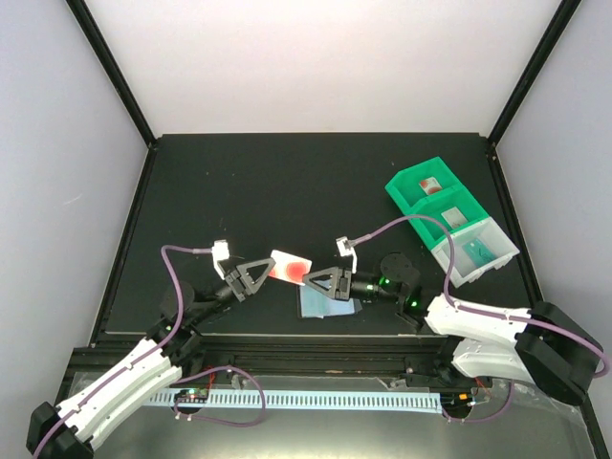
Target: Take the credit cards out of the card holder
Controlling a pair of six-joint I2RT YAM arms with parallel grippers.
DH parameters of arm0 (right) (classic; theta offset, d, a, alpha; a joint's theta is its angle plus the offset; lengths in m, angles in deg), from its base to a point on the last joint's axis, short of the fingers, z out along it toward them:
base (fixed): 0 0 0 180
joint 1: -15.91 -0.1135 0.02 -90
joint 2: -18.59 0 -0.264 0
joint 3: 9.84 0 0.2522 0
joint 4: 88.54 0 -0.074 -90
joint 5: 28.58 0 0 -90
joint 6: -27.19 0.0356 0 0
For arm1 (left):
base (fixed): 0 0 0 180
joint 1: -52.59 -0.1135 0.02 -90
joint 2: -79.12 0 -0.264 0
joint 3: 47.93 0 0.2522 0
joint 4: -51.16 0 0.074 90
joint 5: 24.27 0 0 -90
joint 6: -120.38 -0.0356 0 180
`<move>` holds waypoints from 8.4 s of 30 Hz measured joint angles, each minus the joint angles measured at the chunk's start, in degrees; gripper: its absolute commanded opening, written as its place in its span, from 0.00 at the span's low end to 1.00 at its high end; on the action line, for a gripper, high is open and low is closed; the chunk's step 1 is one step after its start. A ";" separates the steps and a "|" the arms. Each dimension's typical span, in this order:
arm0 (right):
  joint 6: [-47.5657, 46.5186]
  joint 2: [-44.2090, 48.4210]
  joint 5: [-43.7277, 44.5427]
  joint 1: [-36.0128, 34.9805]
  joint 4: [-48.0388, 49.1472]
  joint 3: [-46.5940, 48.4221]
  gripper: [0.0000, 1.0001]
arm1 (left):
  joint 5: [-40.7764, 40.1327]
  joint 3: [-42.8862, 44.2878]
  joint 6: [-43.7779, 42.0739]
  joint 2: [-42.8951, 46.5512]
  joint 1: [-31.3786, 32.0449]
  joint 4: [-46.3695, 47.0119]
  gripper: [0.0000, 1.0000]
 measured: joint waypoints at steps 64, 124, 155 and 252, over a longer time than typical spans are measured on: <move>-21.35 -9.29 4.79 49.05 -52.26 28.41 0.01 | -3.58 14.67 -26.82 -7.61 -0.02 -43.10 0.99; -18.91 -44.26 1.79 67.12 -66.79 58.69 0.01 | -12.39 19.06 -34.56 -18.40 -0.04 -41.62 0.99; -8.13 -50.27 4.20 65.79 -57.70 60.85 0.31 | -15.43 19.06 -34.56 -21.38 -0.09 -41.66 0.99; -26.69 -18.84 19.45 5.07 -55.63 20.59 0.57 | 11.74 11.72 -18.32 -41.66 -4.26 -27.23 0.68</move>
